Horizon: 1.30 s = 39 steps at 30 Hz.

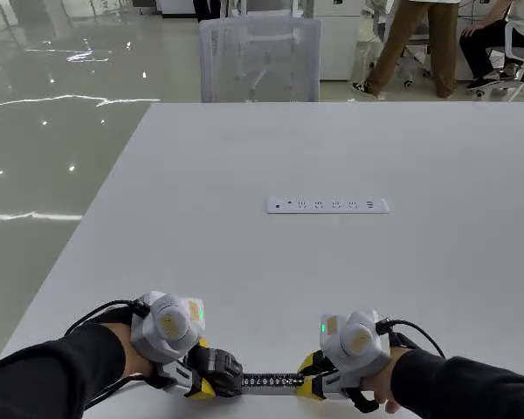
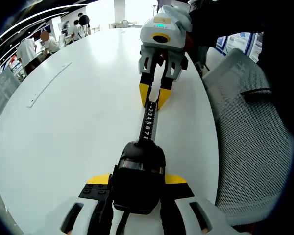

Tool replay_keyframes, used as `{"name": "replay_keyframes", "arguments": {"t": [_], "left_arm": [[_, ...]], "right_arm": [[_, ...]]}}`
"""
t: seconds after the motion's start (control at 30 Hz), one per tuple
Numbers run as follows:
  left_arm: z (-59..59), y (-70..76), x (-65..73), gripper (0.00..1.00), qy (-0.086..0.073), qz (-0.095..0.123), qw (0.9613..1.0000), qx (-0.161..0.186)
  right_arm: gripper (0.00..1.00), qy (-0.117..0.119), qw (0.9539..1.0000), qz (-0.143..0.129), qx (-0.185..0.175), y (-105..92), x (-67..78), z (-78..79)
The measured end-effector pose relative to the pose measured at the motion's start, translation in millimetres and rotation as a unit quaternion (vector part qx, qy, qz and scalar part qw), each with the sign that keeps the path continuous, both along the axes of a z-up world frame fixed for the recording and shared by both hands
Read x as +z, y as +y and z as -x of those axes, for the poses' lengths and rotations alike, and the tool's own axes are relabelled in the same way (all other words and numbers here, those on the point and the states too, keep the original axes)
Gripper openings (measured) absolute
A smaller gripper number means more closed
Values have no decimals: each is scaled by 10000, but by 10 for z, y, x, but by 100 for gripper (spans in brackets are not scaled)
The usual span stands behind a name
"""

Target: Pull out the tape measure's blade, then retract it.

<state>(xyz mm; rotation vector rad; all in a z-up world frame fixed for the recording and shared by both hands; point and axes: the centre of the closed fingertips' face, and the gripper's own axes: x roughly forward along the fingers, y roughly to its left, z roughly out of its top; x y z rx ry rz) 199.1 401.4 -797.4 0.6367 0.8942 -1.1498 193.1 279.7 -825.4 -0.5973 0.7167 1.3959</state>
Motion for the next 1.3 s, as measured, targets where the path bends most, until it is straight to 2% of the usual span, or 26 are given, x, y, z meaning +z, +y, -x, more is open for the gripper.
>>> {"name": "replay_keyframes", "arguments": {"t": [0.67, 1.3], "left_arm": [[-2, 2, -1, 33, -21, 10, 10000, 13], [0, 3, 1, 33, -17, -4, 10000, 38]], "right_arm": [[10, -84, 9998, 148, 100, -172, -25, -4], [10, -95, 9997, 214, 7, -431, 0, -23]]}}
